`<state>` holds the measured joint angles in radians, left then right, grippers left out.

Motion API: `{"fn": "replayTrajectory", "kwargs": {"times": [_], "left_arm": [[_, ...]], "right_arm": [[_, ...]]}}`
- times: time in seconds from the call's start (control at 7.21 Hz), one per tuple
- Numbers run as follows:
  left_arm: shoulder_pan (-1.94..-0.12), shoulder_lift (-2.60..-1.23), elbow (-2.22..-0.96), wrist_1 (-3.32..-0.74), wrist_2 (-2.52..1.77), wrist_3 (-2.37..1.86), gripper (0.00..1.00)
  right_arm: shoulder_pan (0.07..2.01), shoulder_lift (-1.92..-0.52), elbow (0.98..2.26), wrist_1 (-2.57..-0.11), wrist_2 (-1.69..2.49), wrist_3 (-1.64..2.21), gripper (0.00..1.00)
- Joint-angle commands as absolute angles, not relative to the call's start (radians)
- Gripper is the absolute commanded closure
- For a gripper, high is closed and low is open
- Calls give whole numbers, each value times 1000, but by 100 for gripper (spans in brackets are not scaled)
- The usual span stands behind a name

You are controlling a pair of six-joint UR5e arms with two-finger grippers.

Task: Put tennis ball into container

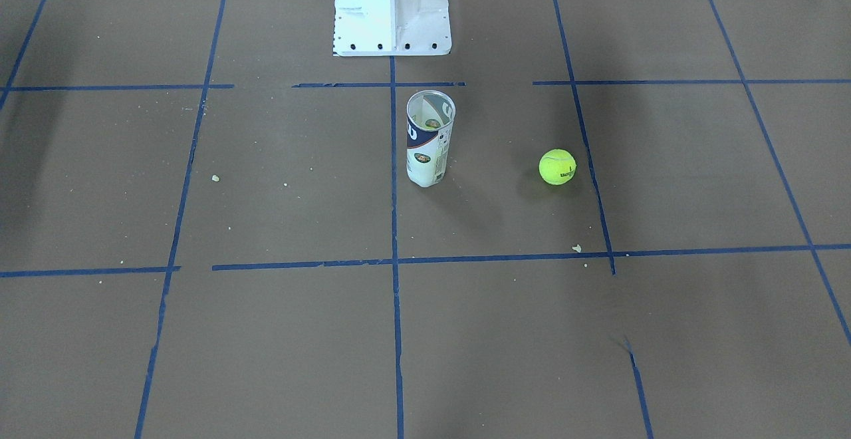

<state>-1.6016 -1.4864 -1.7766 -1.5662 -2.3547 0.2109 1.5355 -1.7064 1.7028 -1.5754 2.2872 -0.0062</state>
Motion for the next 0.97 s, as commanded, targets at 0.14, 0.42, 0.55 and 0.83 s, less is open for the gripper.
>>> {"fn": "replayTrajectory", "kwargs": {"times": [0.14,0.42,0.55,0.83], "left_arm": [[-1601,-1480,-1784,-1566,-2353,212,0],[-1600,-1488,-1789,-1568,-2353,207,0],[-1600,-1497,-1773,-1568,-2355,203,0],[-1600,-1526,-1770,-1583,-2359,206,0]], "right_arm": [[1536,-1707,1703,-1575,2287,-6,0],[1536,-1707,1703,-1575,2287,-6,0],[1536,-1707,1703,-1575,2287,-6,0],[1536,-1707,1703,-1575,2287,-6,0]]}}
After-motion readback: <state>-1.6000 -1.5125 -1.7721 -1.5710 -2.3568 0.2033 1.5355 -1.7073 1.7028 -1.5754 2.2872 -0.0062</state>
